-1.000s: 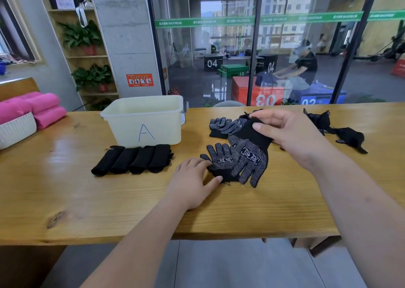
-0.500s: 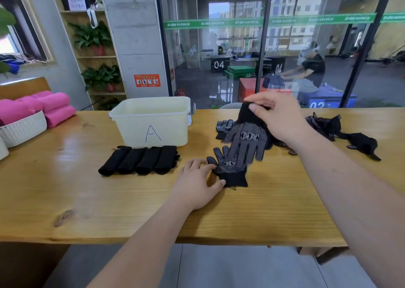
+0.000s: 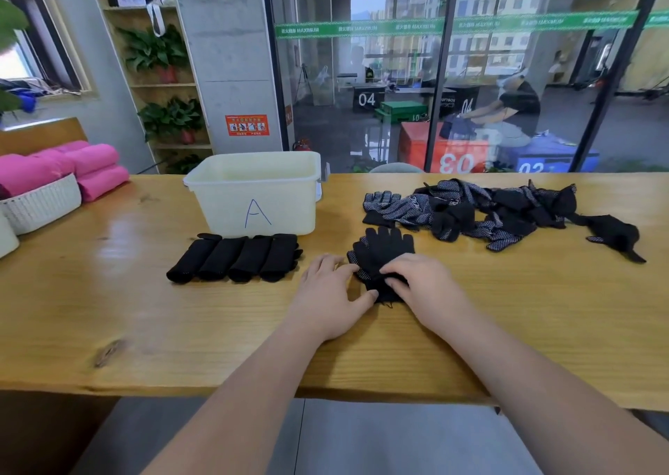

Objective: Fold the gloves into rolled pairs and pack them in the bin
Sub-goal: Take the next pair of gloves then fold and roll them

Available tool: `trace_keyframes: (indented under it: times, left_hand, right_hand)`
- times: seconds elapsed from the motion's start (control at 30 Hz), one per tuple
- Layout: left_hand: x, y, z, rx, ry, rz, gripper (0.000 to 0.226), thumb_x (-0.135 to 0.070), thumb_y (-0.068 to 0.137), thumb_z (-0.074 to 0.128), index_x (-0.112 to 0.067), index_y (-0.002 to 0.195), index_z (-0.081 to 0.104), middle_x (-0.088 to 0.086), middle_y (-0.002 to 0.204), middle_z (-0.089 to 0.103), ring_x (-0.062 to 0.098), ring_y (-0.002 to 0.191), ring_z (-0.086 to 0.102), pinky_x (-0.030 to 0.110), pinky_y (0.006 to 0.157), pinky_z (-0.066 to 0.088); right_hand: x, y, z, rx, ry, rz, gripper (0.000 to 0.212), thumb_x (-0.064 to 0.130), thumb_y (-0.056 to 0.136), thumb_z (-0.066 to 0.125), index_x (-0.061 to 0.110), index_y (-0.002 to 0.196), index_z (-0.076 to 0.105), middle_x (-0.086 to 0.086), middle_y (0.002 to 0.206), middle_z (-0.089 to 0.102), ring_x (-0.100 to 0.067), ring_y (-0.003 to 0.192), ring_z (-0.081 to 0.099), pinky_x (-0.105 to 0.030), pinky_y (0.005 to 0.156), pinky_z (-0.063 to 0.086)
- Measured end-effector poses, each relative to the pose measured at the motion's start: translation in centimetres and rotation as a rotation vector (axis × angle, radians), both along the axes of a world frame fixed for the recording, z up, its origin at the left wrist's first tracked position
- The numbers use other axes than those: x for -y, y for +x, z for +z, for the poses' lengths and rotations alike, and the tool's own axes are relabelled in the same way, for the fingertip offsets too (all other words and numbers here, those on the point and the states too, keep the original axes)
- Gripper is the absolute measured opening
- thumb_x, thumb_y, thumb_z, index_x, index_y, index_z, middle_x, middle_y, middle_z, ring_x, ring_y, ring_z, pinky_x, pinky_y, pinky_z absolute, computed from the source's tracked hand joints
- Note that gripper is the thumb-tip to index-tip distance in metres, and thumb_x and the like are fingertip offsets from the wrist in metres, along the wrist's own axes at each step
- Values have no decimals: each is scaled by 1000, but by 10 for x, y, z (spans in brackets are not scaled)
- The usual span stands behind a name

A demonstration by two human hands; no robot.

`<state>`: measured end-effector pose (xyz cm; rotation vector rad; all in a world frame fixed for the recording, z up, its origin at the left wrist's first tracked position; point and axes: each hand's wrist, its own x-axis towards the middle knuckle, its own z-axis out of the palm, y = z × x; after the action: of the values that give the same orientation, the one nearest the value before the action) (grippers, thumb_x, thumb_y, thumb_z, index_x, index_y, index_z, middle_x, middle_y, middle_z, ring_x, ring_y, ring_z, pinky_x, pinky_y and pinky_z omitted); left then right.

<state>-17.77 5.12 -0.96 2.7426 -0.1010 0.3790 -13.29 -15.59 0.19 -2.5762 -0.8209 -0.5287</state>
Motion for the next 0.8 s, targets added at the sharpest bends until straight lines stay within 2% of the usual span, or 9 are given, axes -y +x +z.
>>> trace_keyframes:
  times: [0.13, 0.2, 0.37, 0.5, 0.8]
  left_hand:
    - [-2, 2, -2, 6, 16, 10, 78, -79, 89, 50, -32, 151, 54, -4, 156, 44, 20, 151, 24, 46, 124, 29]
    - [-2, 2, -2, 8, 12, 10, 78, -79, 89, 51, -31, 151, 54, -3, 155, 44, 21, 151, 24, 47, 124, 30]
    - [-2, 1, -1, 2, 19, 17, 83, -80, 89, 51, -27, 153, 53, -4, 156, 44, 20, 151, 22, 47, 124, 30]
    - [-4, 1, -1, -6, 19, 26, 86, -83, 86, 49, -28, 151, 55, -4, 156, 45, 20, 152, 23, 49, 124, 31]
    - [-4, 1, 1, -34, 23, 27, 87, -83, 86, 52, -27, 153, 54, -4, 157, 45, 21, 153, 21, 50, 125, 29]
  right_hand:
    - [2, -4, 12, 124, 185, -119, 18, 21, 97, 74, 24, 114, 79, 6, 107, 77, -18, 99, 70, -36, 88, 57]
    - [3, -13, 11, 159, 250, -91, 18, 18, 95, 76, 23, 112, 80, 6, 103, 78, -16, 93, 71, -34, 85, 58]
    - [2, -22, -4, 63, 5, -53, 23, 23, 100, 68, 31, 119, 76, 3, 107, 77, -20, 99, 71, -41, 85, 58]
    - [-2, -26, 3, 86, -107, -64, 26, 20, 104, 59, 28, 125, 73, 3, 109, 75, -22, 104, 68, -40, 84, 56]
    - [-5, -29, 1, 139, -154, -77, 23, 9, 94, 69, 23, 111, 77, 3, 95, 76, -23, 90, 70, -41, 69, 58]
